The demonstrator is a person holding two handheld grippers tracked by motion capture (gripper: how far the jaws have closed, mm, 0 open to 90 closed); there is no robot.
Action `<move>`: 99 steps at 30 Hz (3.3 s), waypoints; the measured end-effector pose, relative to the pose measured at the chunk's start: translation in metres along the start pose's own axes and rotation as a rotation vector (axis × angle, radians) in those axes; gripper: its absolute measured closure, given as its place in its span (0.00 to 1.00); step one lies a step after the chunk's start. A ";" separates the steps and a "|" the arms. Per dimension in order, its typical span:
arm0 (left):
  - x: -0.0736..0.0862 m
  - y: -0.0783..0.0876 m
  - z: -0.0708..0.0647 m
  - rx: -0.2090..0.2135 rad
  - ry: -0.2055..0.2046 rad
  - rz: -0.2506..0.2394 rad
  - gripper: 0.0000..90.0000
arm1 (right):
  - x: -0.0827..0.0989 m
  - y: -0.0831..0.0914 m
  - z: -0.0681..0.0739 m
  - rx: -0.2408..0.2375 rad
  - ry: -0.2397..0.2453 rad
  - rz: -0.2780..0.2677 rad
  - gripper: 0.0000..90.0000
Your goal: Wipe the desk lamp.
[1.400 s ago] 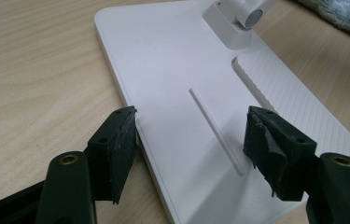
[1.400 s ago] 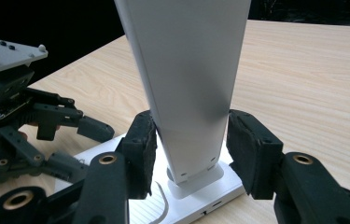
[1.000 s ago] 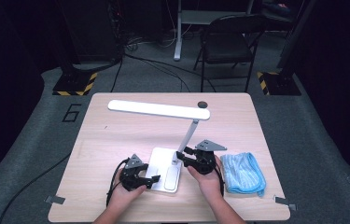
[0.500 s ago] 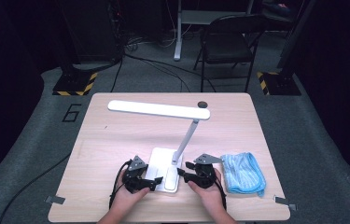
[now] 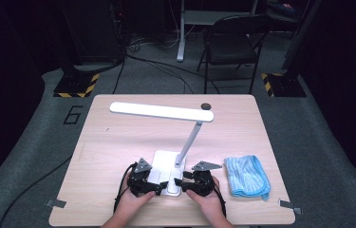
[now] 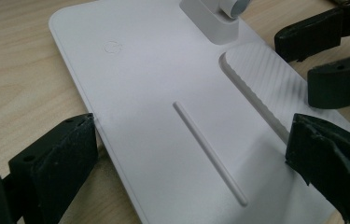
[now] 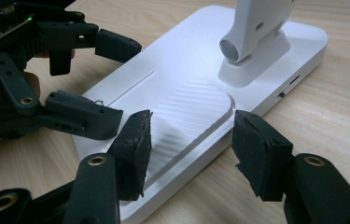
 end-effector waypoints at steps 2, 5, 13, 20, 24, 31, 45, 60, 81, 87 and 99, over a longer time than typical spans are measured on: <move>0.001 0.000 0.000 -0.004 0.007 -0.007 0.02 | -0.002 0.000 -0.001 -0.004 -0.017 0.002 0.54; 0.001 0.001 0.001 -0.002 0.009 -0.005 0.02 | -0.005 -0.002 -0.002 -0.001 -0.004 0.005 0.54; 0.002 0.005 0.005 -0.038 0.041 -0.011 0.01 | -0.012 -0.011 -0.001 -0.011 0.015 0.018 0.54; 0.003 0.005 0.004 -0.050 0.052 -0.015 0.00 | -0.015 -0.009 -0.005 -0.012 0.023 0.003 0.52; 0.003 0.005 0.004 -0.052 0.055 -0.018 0.00 | -0.018 0.015 -0.013 0.066 0.058 -0.020 0.50; 0.002 0.003 0.003 -0.067 0.073 -0.028 0.00 | -0.020 0.076 -0.047 0.212 0.072 -0.065 0.47; 0.003 0.003 0.002 -0.073 0.074 -0.031 0.00 | 0.032 0.150 -0.111 0.513 -0.029 0.016 0.43; 0.003 0.000 -0.006 -0.105 0.121 -0.047 0.00 | 0.056 0.137 -0.115 0.536 -0.002 0.096 0.39; 0.001 -0.004 -0.008 -0.109 0.122 -0.050 0.00 | 0.017 0.084 -0.052 0.307 0.057 0.035 0.80; 0.001 -0.003 -0.008 -0.110 0.118 -0.050 0.00 | 0.009 0.044 -0.030 0.247 0.062 0.062 0.80; 0.001 -0.003 -0.008 -0.111 0.113 -0.048 0.00 | 0.000 0.014 -0.017 0.233 0.055 0.079 0.78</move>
Point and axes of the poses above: each handheld gripper's, and its own axes: y roughly backward along the jaws, x roughly out of its underside, z roughly to its left, the point moved 5 cm from there along -y, roughly forward along the jaws, and after that the axes turned 9 degrees about y, right-handed, at the moved point
